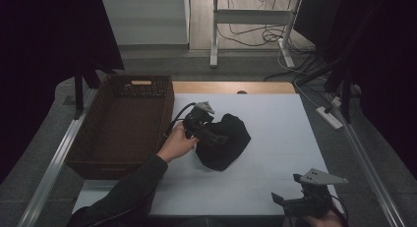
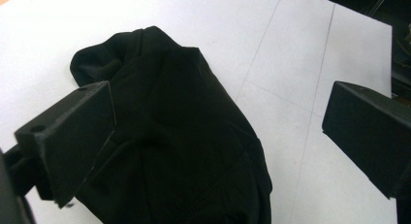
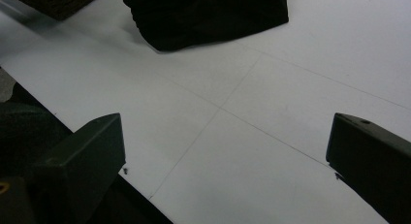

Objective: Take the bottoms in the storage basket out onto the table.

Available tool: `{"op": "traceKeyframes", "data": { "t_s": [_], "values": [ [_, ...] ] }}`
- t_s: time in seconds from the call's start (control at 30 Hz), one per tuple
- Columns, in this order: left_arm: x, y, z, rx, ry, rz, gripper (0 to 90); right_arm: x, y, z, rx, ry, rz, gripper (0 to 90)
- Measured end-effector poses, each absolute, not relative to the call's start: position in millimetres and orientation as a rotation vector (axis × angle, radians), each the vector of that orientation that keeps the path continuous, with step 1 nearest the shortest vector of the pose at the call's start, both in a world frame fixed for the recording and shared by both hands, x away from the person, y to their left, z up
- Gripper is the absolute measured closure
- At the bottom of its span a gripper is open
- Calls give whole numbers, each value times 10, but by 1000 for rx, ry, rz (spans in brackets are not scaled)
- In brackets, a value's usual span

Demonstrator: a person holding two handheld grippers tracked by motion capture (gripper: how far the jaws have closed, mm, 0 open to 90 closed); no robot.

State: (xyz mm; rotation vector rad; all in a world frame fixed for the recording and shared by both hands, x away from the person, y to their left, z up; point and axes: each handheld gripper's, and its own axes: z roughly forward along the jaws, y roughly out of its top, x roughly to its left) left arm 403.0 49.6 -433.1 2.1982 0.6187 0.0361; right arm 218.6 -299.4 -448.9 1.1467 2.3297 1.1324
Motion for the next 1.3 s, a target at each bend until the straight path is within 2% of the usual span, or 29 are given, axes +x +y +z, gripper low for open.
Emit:
{"op": "traceKeyframes", "data": {
  "t_s": [0.97,1.3],
  "values": [
    [3824,626,-4257,2177,624,109,0,2177,-2992,-4485,1133,2333,1138,8],
    [3800,700,-4250,2165,633,96,0,2174,-2995,-4483,1132,2333,1145,8]
  ]
}}
